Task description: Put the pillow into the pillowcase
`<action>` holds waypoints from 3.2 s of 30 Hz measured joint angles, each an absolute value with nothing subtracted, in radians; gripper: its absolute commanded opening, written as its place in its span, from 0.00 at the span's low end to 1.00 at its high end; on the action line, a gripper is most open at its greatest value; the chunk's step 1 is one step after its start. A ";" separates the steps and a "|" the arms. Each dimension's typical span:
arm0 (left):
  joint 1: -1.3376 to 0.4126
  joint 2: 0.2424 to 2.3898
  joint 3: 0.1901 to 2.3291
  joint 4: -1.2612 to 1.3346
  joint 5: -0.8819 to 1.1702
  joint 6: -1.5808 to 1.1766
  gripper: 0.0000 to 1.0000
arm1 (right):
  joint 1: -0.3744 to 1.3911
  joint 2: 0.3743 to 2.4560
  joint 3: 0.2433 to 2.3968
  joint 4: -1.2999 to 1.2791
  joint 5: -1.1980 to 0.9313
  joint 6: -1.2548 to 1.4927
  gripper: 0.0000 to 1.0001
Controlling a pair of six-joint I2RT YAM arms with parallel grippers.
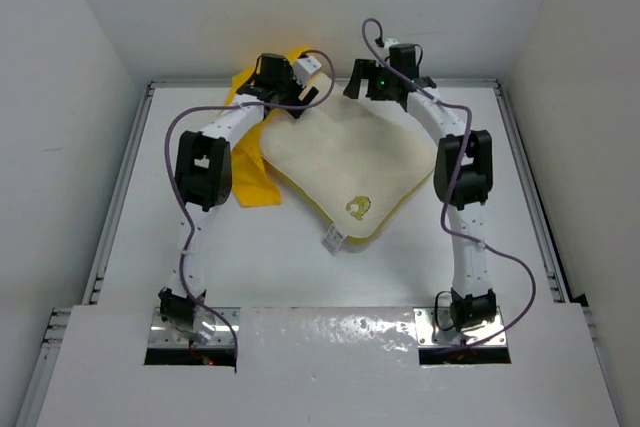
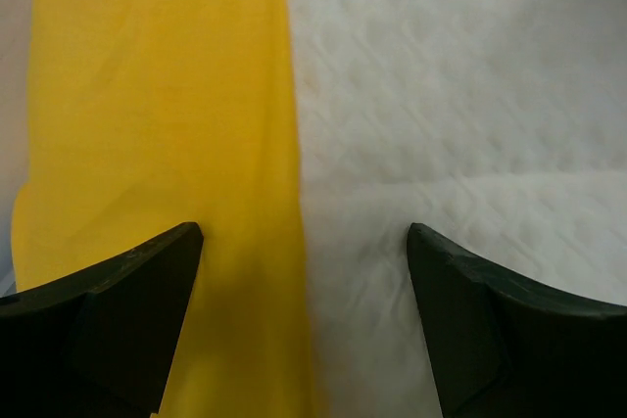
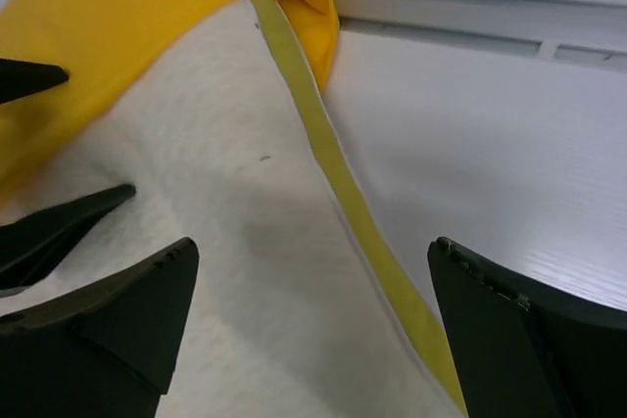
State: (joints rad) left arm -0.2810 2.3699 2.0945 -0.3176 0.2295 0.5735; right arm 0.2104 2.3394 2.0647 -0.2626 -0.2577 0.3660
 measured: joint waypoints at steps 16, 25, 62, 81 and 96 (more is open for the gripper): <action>-0.285 2.447 2.114 -0.087 -0.046 0.579 0.00 | 0.256 2.501 1.897 0.108 -0.513 0.582 0.00; -0.258 2.432 2.125 -0.177 0.162 0.564 0.00 | 0.333 2.402 1.826 0.012 -0.445 0.418 0.00; -0.109 2.151 2.034 -1.051 0.944 1.145 0.00 | 0.384 2.066 1.212 0.590 -0.264 0.822 0.00; -0.206 2.033 2.024 -0.890 0.515 0.805 0.57 | 0.564 1.898 1.296 0.250 -0.413 0.410 0.00; -0.211 2.029 1.990 -0.768 0.375 0.683 0.00 | 0.566 1.897 1.285 0.249 -0.414 0.414 0.00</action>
State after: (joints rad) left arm -0.2108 2.0293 1.9896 -0.7677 0.3752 0.6827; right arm 0.5663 1.8965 1.2846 0.2485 -0.4145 0.4145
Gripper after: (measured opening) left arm 0.006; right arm 0.069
